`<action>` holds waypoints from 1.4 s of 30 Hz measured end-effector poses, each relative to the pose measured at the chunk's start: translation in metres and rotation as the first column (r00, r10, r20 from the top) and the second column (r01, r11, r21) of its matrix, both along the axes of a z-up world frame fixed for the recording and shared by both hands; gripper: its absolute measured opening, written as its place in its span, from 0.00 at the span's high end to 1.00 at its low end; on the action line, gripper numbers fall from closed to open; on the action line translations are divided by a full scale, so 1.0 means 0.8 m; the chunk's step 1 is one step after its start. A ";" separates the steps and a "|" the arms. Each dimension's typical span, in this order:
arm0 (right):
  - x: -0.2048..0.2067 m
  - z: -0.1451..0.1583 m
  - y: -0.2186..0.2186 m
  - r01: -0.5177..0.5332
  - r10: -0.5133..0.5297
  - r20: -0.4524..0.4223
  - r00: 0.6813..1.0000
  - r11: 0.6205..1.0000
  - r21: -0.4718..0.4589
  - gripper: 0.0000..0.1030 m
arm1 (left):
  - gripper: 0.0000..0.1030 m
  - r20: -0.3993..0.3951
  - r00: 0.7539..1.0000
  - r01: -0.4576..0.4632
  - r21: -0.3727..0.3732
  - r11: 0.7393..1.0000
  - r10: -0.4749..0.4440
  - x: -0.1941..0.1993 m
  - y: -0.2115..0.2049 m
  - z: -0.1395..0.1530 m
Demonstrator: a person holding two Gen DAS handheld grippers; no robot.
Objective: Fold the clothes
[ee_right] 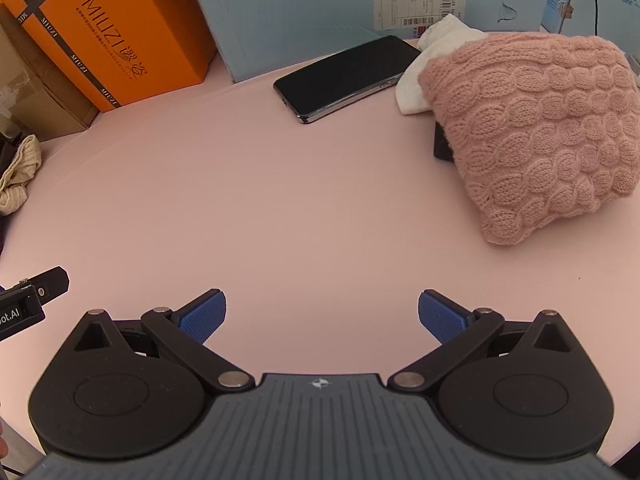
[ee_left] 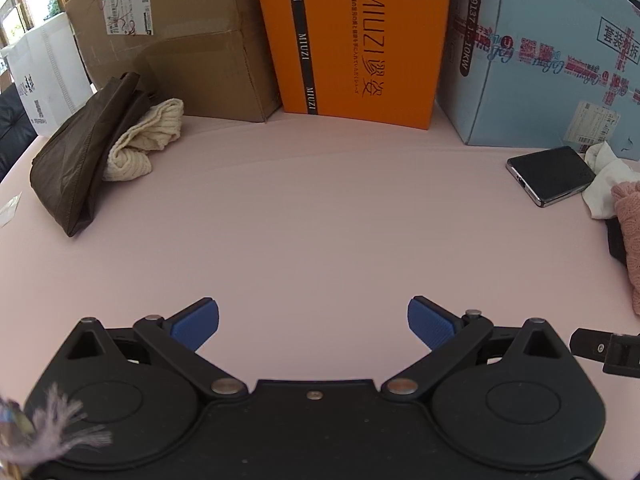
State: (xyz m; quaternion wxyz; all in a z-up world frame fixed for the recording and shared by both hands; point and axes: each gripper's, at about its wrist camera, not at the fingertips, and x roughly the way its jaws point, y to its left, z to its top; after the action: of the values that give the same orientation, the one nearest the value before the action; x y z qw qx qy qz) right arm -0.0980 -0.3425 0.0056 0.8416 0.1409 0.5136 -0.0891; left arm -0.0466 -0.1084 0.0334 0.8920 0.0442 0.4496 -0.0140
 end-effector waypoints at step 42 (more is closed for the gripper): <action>0.009 -0.002 0.043 -0.021 0.020 -0.026 0.999 0.999 -0.033 0.00 | 0.00 -0.015 1.000 0.007 -0.035 0.999 -0.008 0.017 0.038 -0.007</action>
State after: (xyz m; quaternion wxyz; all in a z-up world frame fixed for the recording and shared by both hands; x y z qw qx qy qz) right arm -0.0910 -0.3083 0.0038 0.8381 0.1205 0.5242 -0.0908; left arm -0.0327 -0.0780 0.0278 0.8893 0.0302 0.4557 -0.0255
